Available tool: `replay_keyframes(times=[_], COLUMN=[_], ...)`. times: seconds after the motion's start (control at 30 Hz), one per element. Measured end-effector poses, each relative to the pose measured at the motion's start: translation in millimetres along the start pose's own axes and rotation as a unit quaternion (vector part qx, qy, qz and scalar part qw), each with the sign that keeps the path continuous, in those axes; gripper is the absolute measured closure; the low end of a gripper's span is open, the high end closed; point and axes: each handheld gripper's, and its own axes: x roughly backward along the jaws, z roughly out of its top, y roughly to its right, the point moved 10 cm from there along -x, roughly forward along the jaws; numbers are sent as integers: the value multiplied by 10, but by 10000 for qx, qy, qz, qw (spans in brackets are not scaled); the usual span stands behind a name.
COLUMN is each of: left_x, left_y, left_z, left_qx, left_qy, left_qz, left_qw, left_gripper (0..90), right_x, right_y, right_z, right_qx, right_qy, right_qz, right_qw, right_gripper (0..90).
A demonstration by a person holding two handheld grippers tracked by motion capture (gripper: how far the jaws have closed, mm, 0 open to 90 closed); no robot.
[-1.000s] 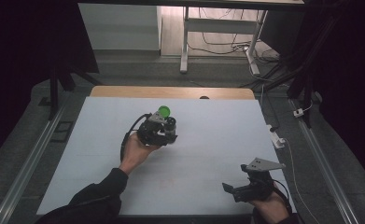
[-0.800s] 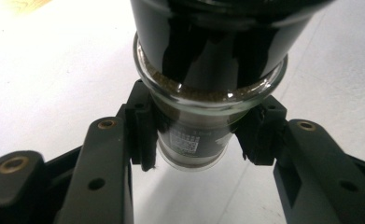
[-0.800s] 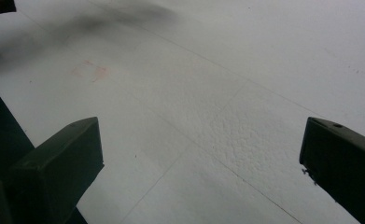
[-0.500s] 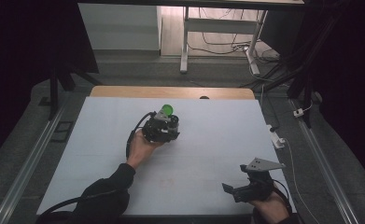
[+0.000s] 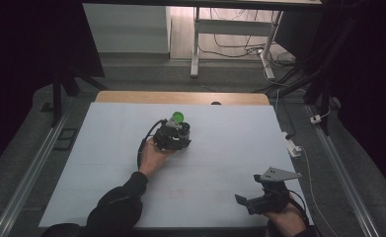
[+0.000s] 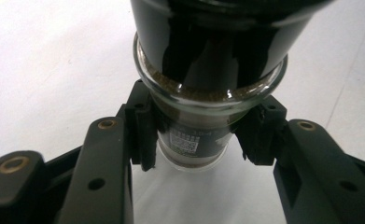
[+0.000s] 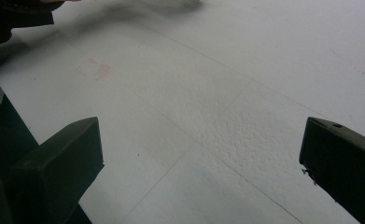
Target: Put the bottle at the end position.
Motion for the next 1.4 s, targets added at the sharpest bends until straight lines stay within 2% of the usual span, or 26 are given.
replay_keyframes(times=[0.13,0.3,0.43,0.6,0.8,1.0,1.2,1.27,1.33,1.4], left_x=[-11,-62,-62,-57,-63,-22,119,163,204,260], left_y=[-25,-34,-35,-35,-33,-43,-39,-41,-53,-37], left_z=[-29,-119,-139,-160,-164,-152,-132,-123,-117,-95], left_qx=[10,-90,-73,-218,-242,-235,-193,-91,2,110], left_qy=[-51,-247,-106,-62,-150,-141,41,52,1,67], left_qz=[44,114,79,47,-30,-55,-175,-263,-246,-379], left_qw=[10000,9996,9999,9997,9996,9996,9997,9996,9997,9992], left_gripper=[535,535,535,533,519,317,185,153,124,118], right_x=[-4,-6,-7,-9,-11,-12,-16,-16,-18,-18], right_y=[-3,-2,-4,-8,-8,-5,-6,-6,-6,-5], right_z=[1,0,-1,-5,-6,-6,-7,-7,-7,-7], right_qx=[32,34,38,42,30,20,12,10,15,17], right_qy=[-4,-11,-19,-42,-49,-51,-65,-68,-71,-68], right_qz=[-1,-2,-2,1,6,12,19,19,17,17], right_qw=[10000,10000,10000,10000,10000,10000,10000,10000,10000,10000], right_gripper=[0,0,0,0,0,0,0,0,0,0])
